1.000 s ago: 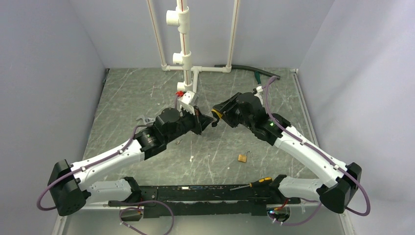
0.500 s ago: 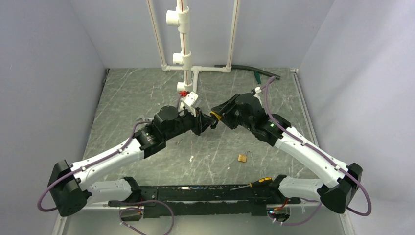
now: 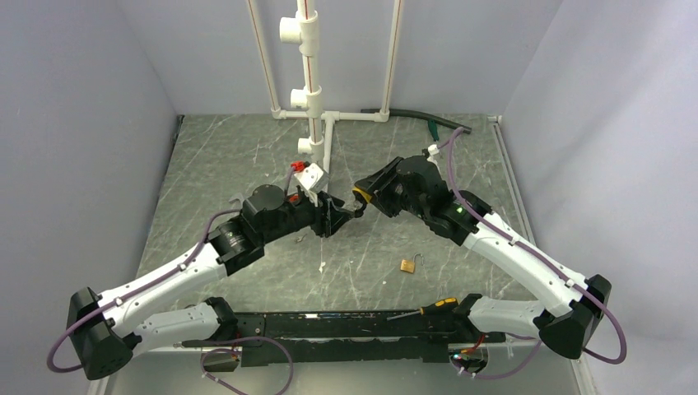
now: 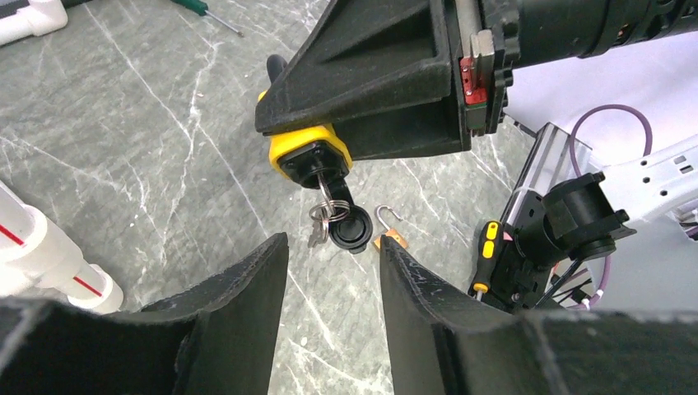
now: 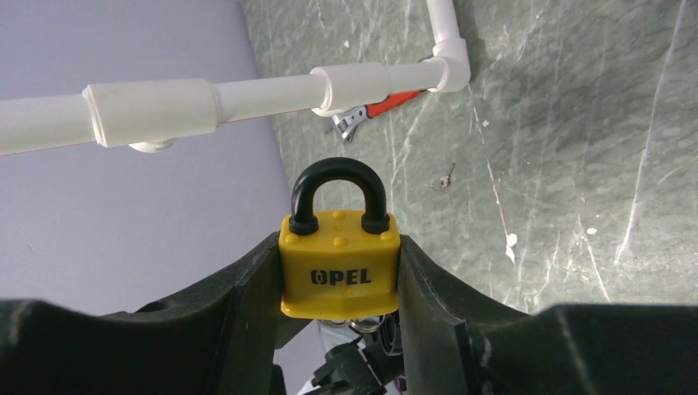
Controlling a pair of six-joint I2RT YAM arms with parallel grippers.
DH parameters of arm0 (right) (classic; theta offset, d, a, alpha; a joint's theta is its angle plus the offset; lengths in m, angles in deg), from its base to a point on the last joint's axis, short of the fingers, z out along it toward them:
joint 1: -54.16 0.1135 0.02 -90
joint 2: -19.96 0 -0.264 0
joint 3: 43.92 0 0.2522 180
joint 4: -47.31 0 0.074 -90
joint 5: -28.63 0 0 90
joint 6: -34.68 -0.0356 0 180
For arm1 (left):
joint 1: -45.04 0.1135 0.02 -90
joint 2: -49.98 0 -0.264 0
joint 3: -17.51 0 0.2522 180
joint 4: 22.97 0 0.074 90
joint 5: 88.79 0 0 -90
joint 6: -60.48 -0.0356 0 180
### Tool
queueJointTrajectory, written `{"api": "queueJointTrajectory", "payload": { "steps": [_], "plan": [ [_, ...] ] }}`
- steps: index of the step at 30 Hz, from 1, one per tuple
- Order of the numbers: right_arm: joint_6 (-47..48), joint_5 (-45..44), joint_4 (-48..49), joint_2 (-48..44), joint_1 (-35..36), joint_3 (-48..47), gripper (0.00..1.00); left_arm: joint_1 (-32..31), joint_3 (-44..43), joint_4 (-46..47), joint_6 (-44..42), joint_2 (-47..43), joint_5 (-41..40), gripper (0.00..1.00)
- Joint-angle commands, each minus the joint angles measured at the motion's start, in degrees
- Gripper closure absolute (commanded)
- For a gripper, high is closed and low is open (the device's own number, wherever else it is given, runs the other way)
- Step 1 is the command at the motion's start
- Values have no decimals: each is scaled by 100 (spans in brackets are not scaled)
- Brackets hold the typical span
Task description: Unlock with the key
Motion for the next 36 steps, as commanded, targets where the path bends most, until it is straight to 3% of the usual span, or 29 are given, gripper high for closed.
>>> {"api": "queueJointTrajectory", "payload": {
  "steps": [1,24,36],
  "plan": [
    [20,71,323,-109,-15,-354,100,22,37,161,-53,81,36,50],
    [52,215,470,-103,10,-188,100,21,-199,465,-272,443,-80,64],
    [106,114,489,-110,16,-96,100,24,-323,370,-279,320,71,55]
  ]
}}
